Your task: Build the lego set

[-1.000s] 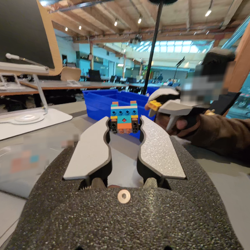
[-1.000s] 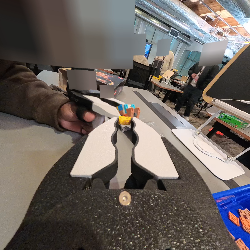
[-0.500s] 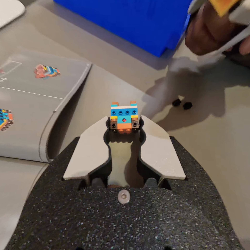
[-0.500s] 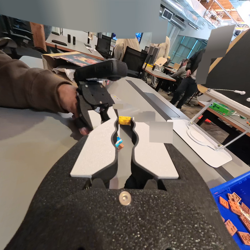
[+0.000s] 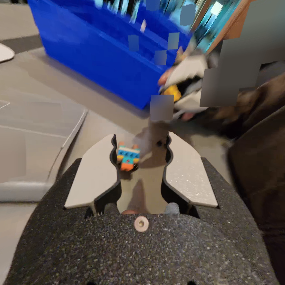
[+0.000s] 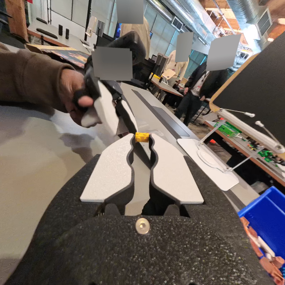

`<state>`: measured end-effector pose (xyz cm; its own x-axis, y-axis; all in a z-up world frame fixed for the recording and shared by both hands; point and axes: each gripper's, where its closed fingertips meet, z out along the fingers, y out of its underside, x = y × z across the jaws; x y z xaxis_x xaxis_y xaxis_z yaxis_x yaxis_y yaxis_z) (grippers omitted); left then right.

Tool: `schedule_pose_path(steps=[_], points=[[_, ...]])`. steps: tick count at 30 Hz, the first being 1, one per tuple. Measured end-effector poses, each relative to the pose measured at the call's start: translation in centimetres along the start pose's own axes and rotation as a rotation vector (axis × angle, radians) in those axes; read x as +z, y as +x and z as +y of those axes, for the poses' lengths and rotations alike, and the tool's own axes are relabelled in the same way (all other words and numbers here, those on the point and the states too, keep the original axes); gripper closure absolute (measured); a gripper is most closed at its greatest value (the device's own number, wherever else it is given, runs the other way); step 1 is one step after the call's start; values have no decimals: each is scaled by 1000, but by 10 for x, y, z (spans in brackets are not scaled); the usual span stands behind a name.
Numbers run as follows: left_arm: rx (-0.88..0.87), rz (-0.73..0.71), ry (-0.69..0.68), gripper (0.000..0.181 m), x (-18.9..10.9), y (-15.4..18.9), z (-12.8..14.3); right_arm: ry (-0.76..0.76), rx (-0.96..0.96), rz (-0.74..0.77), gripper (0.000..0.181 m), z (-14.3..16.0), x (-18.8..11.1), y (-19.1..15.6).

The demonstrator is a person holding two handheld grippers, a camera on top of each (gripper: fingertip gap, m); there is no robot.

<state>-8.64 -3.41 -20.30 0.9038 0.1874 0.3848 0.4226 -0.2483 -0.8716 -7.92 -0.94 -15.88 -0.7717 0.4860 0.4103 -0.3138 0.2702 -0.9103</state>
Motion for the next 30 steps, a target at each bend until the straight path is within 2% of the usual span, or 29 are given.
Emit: schedule_pose_path(steps=[1, 3, 9, 14, 18, 22, 25, 30], points=[[-73, 79, 76, 124, -2, 9, -11, -1, -36, 13, 165, 0, 1, -1], [-196, 211, 147, 127, -3, 22, -20, 4, -120, 43, 165, 0, 3, -4], [-402, 401, 208, 140, 2, 38, -24, 30, -342, 121, 165, -5, 7, -12], [-437, 442, 224, 152, 6, 43, -24, 43, -419, 146, 165, -8, 9, -16], [-446, 466, 254, 170, 7, 46, -25, 48, -437, 152, 165, -7, 11, -19], [-381, 390, 266, 171, 9, 38, -22, 26, -442, 159, 165, -1, 14, -17], [-250, 254, 248, 171, 6, 24, -20, 14, -401, 106, 159, 3, 15, -22], [99, -32, 147, 171, -2, -3, -15, 31, -139, 15, 162, -4, 13, -18]])
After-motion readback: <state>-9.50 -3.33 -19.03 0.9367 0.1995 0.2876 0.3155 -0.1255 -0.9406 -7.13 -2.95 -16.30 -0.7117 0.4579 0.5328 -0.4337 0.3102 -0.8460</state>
